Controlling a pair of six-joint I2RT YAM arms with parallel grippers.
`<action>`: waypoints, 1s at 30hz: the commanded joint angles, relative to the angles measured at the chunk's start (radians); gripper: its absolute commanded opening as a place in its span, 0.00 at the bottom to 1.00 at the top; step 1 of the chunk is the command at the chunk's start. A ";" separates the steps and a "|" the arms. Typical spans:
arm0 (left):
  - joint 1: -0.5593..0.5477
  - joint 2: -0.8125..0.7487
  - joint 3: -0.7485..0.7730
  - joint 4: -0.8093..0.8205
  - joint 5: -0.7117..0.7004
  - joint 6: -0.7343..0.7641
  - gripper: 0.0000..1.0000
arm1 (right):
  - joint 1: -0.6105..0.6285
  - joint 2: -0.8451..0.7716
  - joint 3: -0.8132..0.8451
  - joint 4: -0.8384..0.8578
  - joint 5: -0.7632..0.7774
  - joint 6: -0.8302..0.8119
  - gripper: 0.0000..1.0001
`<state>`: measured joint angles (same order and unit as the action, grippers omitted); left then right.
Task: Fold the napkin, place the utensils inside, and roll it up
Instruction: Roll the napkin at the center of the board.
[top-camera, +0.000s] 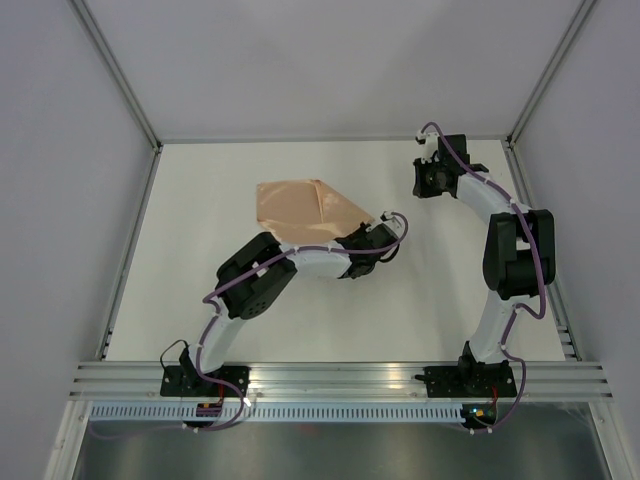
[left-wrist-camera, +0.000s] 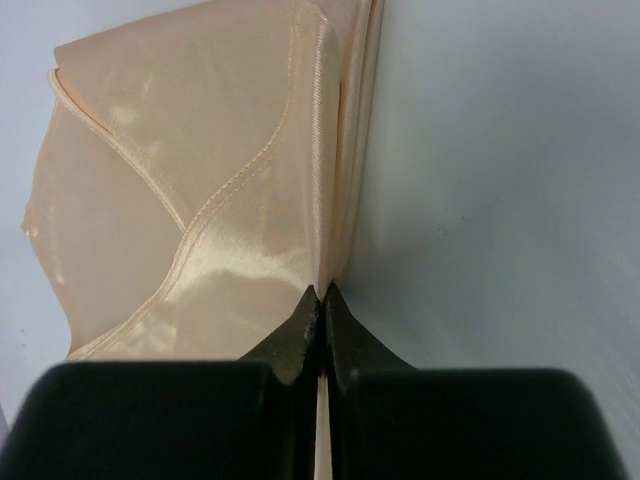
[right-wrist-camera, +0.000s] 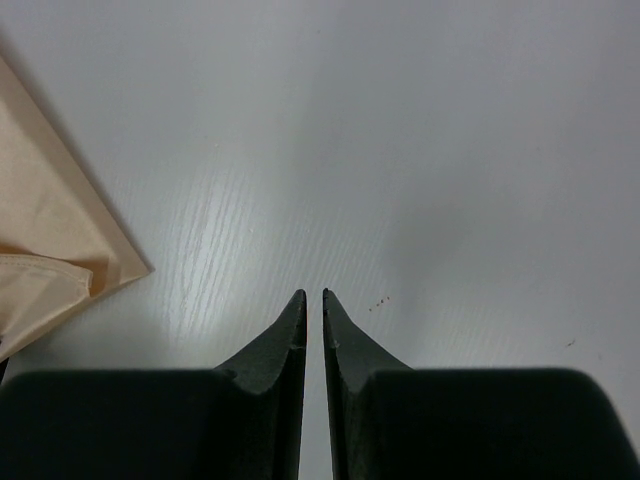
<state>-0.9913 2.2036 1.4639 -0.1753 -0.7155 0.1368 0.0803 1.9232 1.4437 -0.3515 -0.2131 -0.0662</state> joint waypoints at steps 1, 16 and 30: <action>0.025 -0.004 -0.056 -0.049 0.175 -0.003 0.02 | -0.005 -0.050 -0.011 0.014 -0.015 -0.015 0.16; 0.034 -0.145 -0.211 -0.047 0.488 0.009 0.02 | -0.007 -0.147 -0.112 0.011 -0.112 -0.131 0.15; 0.091 -0.390 -0.393 -0.112 0.815 0.011 0.02 | -0.005 -0.260 -0.229 -0.013 -0.256 -0.233 0.16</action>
<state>-0.9154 1.8687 1.1194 -0.1837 -0.0612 0.1478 0.0803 1.7199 1.2285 -0.3622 -0.3969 -0.2581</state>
